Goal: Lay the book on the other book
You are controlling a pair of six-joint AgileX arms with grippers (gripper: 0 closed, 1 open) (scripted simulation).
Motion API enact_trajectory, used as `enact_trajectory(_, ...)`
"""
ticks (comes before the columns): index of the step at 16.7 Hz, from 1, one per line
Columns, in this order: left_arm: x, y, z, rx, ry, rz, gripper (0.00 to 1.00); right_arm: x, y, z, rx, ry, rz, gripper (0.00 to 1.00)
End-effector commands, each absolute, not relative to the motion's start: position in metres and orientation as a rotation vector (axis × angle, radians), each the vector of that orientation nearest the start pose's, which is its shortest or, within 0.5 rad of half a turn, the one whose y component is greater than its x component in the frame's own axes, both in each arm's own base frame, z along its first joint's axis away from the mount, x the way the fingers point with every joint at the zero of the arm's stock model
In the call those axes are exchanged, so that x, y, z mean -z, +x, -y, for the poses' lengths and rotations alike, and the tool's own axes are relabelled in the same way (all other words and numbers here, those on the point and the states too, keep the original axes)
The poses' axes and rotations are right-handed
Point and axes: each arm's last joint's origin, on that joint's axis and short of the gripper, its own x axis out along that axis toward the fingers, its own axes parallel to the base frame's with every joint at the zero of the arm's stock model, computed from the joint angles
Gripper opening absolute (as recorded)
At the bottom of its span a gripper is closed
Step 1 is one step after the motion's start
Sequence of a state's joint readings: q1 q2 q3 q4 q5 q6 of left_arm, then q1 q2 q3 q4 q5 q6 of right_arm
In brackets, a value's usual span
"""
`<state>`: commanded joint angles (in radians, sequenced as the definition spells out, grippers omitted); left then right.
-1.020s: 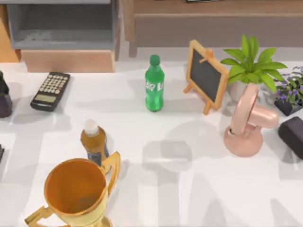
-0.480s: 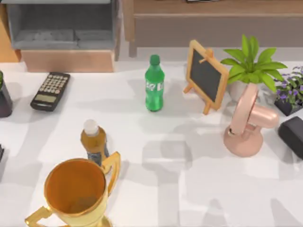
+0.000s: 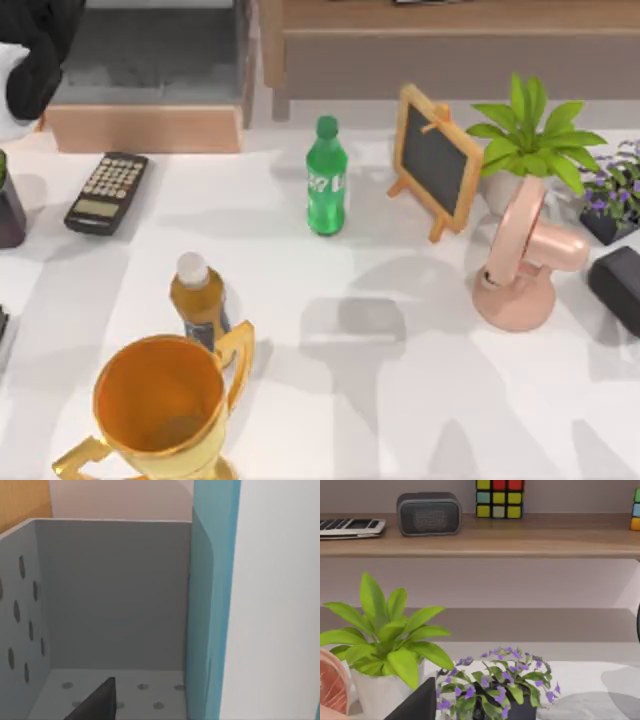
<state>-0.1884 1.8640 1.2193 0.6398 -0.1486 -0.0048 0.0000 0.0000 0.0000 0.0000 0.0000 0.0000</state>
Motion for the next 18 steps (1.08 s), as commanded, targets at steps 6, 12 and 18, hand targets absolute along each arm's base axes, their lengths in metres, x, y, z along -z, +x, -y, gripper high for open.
enact_trajectory(6,-0.248,0.434,0.074,0.017,-0.019,-0.004,1.00,-0.160,0.106,0.001,0.000,0.000,0.000,1.00)
enact_trajectory(12,-0.248,0.450,0.074,0.017,-0.019,-0.004,1.00,-0.160,0.106,0.001,0.000,0.000,0.000,1.00)
enact_trajectory(18,-0.248,0.464,0.075,0.017,-0.019,-0.004,1.00,-0.160,0.106,0.001,0.000,0.000,0.000,1.00)
